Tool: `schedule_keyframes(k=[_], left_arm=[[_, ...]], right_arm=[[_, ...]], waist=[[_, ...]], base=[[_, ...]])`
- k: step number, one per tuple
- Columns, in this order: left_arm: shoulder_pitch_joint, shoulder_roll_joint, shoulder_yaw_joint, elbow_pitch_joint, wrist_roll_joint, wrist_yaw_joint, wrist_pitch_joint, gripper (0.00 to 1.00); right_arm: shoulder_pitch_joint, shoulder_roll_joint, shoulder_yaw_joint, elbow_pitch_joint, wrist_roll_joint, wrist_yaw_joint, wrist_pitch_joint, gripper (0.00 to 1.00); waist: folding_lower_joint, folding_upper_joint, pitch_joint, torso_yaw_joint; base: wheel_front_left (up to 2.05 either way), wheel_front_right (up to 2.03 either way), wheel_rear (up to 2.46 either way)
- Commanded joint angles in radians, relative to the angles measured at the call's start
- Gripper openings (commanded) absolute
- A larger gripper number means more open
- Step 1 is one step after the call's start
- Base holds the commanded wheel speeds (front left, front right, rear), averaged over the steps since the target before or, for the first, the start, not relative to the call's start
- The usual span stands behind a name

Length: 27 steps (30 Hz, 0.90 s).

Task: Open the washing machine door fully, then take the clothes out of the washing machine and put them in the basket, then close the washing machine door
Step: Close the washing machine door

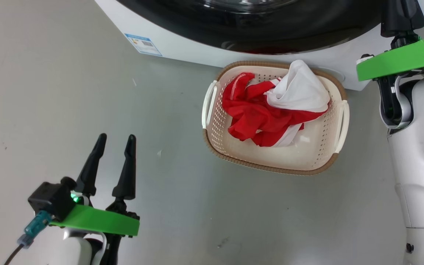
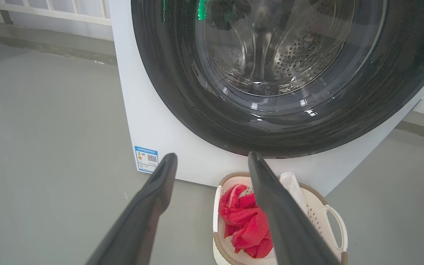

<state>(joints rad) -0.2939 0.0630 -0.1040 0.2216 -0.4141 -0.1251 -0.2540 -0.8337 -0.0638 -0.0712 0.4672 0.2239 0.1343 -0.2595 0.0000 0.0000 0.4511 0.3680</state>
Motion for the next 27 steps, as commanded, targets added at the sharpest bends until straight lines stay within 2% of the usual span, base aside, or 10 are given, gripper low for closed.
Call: schedule_keyframes(k=[1,5,6,8,10,11,12,15,27], left_arm=[[-0.006,0.029,0.031,-0.018,-0.005,-0.006,-0.008,1.0],[0.008,0.039,0.031,-0.009,-0.001,-0.006,-0.008,1.0],[0.012,0.042,0.032,-0.007,0.0,-0.006,-0.008,1.0],[0.021,0.051,0.035,-0.003,0.001,-0.006,-0.008,1.0],[0.03,0.06,0.039,0.001,0.001,-0.006,-0.008,1.0],[0.03,0.06,0.039,0.001,0.001,-0.006,-0.008,1.0],[0.035,0.065,0.043,0.002,0.002,-0.006,-0.008,1.0],[0.05,0.075,0.051,0.005,0.006,-0.006,-0.008,1.0],[0.086,0.104,0.071,0.023,0.016,-0.006,-0.008,1.0]], right_arm=[[-0.004,0.014,0.032,-0.025,0.008,-0.004,-0.002,0.0],[0.047,0.014,0.069,-0.022,0.016,-0.004,-0.002,0.0],[0.062,0.014,0.08,-0.024,0.02,-0.004,-0.002,0.05],[0.092,0.014,0.093,-0.031,0.028,-0.004,-0.002,0.25],[0.125,0.014,0.106,-0.037,0.035,-0.004,-0.002,0.39],[0.125,0.014,0.106,-0.037,0.035,-0.004,-0.002,0.39],[0.142,0.014,0.112,-0.039,0.038,-0.004,-0.002,0.46],[0.187,0.014,0.124,-0.041,0.046,-0.004,-0.002,1.0],[0.333,0.014,0.133,-0.053,0.056,-0.004,-0.002,1.0]], waist=[[0.0,0.0,-0.017,-0.007],[0.0,0.0,-0.048,-0.02],[0.0,0.0,-0.057,-0.025],[0.0,0.0,-0.074,-0.034],[0.0,0.0,-0.092,-0.044],[0.0,0.0,-0.092,-0.044],[0.0,0.0,-0.1,-0.05],[0.0,0.0,-0.124,-0.064],[0.0,0.0,-0.199,-0.117]], base=[[0.0,0.0,0.0],[0.0,0.0,0.0],[0.0,0.0,0.0],[0.0,0.0,0.0],[0.0,0.0,0.0],[0.0,0.0,0.0],[0.0,0.0,0.0],[0.0,0.0,0.0],[0.0,0.0,0.0]])
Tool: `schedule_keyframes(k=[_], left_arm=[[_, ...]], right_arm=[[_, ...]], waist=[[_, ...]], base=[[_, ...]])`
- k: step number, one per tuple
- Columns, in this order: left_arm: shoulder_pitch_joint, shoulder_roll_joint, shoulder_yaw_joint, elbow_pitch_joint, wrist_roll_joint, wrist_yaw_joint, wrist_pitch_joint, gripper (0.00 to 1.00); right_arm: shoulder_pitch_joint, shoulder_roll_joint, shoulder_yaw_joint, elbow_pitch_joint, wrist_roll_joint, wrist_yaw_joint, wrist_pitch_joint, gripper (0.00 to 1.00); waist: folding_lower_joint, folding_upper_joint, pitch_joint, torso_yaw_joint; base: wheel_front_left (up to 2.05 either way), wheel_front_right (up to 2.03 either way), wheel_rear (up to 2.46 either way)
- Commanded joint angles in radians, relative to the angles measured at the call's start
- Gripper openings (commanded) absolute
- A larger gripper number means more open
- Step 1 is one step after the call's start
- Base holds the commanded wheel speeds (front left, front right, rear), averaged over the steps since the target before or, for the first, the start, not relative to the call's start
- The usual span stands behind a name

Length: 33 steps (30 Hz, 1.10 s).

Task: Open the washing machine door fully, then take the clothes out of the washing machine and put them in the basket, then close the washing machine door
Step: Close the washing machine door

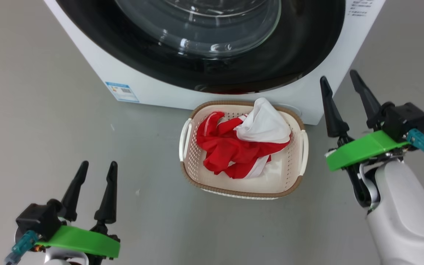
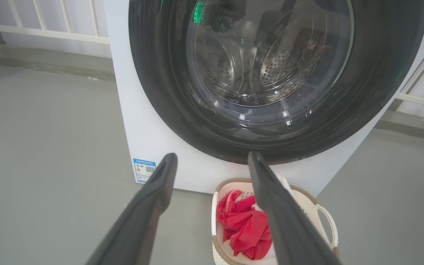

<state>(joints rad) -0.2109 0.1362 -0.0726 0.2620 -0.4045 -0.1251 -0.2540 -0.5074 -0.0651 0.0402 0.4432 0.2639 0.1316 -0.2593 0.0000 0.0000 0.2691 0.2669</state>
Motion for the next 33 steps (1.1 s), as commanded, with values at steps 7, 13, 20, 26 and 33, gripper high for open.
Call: schedule_keyframes(k=[7,13,20,26,33], left_arm=[[0.029,0.046,0.053,-0.01,0.013,-0.006,-0.008,1.0],[0.051,0.059,0.061,0.0,0.015,-0.006,-0.008,1.0],[0.083,0.073,0.062,0.002,0.012,-0.006,-0.008,1.0],[0.113,0.081,0.076,0.005,0.015,-0.006,-0.008,1.0],[0.14,0.084,0.095,0.001,0.019,-0.006,-0.008,1.0]], right_arm=[[0.098,0.015,0.025,-0.047,0.035,-0.001,-0.002,1.0],[0.183,0.015,0.017,-0.067,0.052,-0.001,-0.002,1.0],[0.291,0.015,-0.017,-0.108,0.07,-0.001,-0.002,1.0],[0.372,0.015,-0.04,-0.137,0.066,-0.001,-0.002,1.0],[0.432,0.015,-0.064,-0.156,0.063,-0.001,-0.002,1.0]], waist=[[0.0,0.0,-0.058,-0.051],[0.0,0.0,-0.094,-0.085],[0.0,0.0,-0.134,-0.121],[0.0,0.0,-0.164,-0.157],[0.0,0.0,-0.185,-0.189]], base=[[0.0,0.0,0.0],[0.0,0.0,0.0],[0.0,0.0,0.0],[0.0,0.0,0.0],[0.0,0.0,0.0]])
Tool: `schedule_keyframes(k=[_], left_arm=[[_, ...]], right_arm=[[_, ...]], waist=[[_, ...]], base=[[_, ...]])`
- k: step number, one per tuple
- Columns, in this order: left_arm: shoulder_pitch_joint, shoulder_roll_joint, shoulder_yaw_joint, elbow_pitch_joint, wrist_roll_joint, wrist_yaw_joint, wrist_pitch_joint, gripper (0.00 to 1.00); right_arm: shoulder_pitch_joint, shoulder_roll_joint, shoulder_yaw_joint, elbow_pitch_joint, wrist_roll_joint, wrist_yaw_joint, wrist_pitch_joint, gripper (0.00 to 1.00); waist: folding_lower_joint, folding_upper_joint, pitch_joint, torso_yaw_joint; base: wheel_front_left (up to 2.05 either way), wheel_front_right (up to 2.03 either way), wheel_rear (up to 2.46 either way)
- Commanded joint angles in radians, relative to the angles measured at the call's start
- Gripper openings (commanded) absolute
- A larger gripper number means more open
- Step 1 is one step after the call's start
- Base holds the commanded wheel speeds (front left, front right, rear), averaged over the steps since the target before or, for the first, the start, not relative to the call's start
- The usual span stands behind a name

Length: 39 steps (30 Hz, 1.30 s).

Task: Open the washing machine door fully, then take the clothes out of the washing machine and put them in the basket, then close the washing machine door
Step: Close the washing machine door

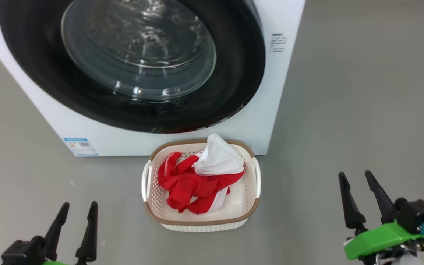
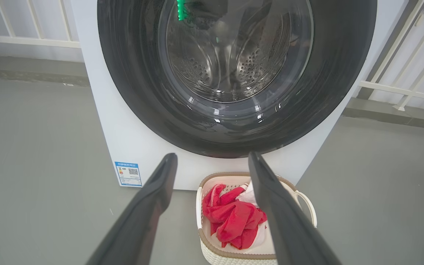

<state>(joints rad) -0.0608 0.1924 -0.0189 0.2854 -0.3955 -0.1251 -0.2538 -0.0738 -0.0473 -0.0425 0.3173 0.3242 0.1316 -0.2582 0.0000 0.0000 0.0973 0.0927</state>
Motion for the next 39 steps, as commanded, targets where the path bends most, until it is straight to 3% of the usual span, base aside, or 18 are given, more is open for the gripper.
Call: schedule_keyframes(k=[1,24,39], left_arm=[[-0.006,0.028,0.043,-0.024,0.011,-0.006,-0.008,1.0],[0.102,0.033,0.105,-0.059,0.026,-0.006,-0.008,1.0],[0.126,0.021,0.123,-0.06,0.036,-0.006,-0.008,1.0]], right_arm=[[0.008,-0.003,0.013,-0.033,0.002,-0.001,-0.004,1.0],[0.158,-0.003,-0.031,-0.071,-0.003,-0.001,-0.004,1.0],[0.197,-0.003,-0.057,-0.086,0.001,-0.001,-0.004,1.0]], waist=[[0.0,0.0,-0.016,-0.019],[0.0,0.0,-0.087,-0.102],[0.0,0.0,-0.1,-0.118]], base=[[0.0,0.0,0.0],[0.0,0.0,0.0],[0.0,0.0,0.0]])
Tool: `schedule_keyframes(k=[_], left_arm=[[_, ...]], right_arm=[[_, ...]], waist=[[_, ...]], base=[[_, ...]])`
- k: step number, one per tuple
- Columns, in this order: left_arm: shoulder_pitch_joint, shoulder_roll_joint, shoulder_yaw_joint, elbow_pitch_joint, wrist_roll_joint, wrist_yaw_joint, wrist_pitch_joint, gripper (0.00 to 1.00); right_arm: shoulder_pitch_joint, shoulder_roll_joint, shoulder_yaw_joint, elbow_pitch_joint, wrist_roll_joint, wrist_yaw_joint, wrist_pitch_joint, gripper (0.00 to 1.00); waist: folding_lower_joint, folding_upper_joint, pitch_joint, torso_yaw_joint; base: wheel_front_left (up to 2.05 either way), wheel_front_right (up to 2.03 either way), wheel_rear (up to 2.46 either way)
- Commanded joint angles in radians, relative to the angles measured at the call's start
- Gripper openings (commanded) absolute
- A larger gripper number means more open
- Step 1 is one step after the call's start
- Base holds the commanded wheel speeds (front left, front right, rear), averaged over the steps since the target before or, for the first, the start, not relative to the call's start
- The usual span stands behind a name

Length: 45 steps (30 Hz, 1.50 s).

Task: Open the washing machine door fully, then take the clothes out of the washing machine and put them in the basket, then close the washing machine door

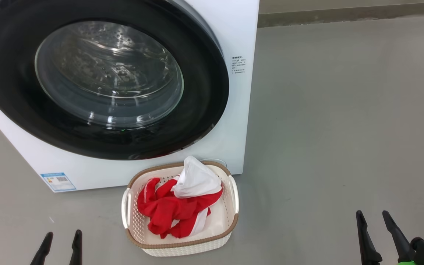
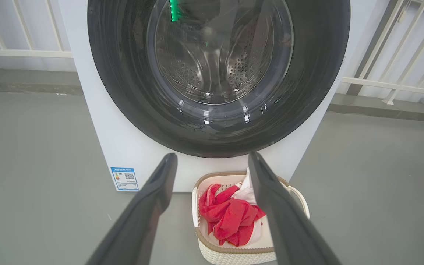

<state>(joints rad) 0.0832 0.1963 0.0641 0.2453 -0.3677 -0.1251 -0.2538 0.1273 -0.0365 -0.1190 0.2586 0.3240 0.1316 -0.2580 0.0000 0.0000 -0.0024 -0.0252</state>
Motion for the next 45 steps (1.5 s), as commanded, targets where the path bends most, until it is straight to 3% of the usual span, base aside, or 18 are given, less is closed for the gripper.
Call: schedule_keyframes(k=[1,26,27,33,40,45], left_arm=[[-0.018,0.017,0.042,-0.019,0.008,-0.006,-0.008,1.0],[-0.013,0.012,0.056,-0.039,0.011,-0.006,-0.008,1.0],[0.005,-0.006,0.017,-0.018,0.0,0.0,0.0,0.0],[0.016,-0.053,0.001,0.043,-0.006,0.001,0.009,0.0],[0.005,-0.058,0.005,0.04,-0.075,0.001,0.03,0.0],[-0.001,-0.061,0.006,0.039,-0.114,0.001,0.041,0.0]], right_arm=[[-0.002,-0.014,0.018,-0.028,0.001,-0.001,-0.004,1.0],[0.008,-0.014,0.001,-0.033,0.008,-0.001,-0.004,1.0],[0.022,0.001,-0.018,-0.007,0.0,0.0,0.0,0.0],[0.032,0.023,-0.013,0.062,0.004,0.0,0.005,0.0],[0.018,0.02,-0.012,0.057,0.076,0.0,0.026,0.0],[0.009,0.019,-0.011,0.055,0.117,0.0,0.037,0.0]], waist=[[0.0,0.0,-0.001,0.0],[0.0,0.0,-0.006,0.003],[0.0,0.0,-0.006,0.003],[0.0,0.0,-0.006,0.003],[0.0022,0.0,-0.008,0.005],[0.0002,0.0,-0.006,0.005]], base=[[0.0,0.0,0.0],[0.0,0.0,0.0],[0.0,0.0,0.0],[0.0,0.0,0.0],[0.0,0.0,0.0],[0.0,0.0,0.0]])
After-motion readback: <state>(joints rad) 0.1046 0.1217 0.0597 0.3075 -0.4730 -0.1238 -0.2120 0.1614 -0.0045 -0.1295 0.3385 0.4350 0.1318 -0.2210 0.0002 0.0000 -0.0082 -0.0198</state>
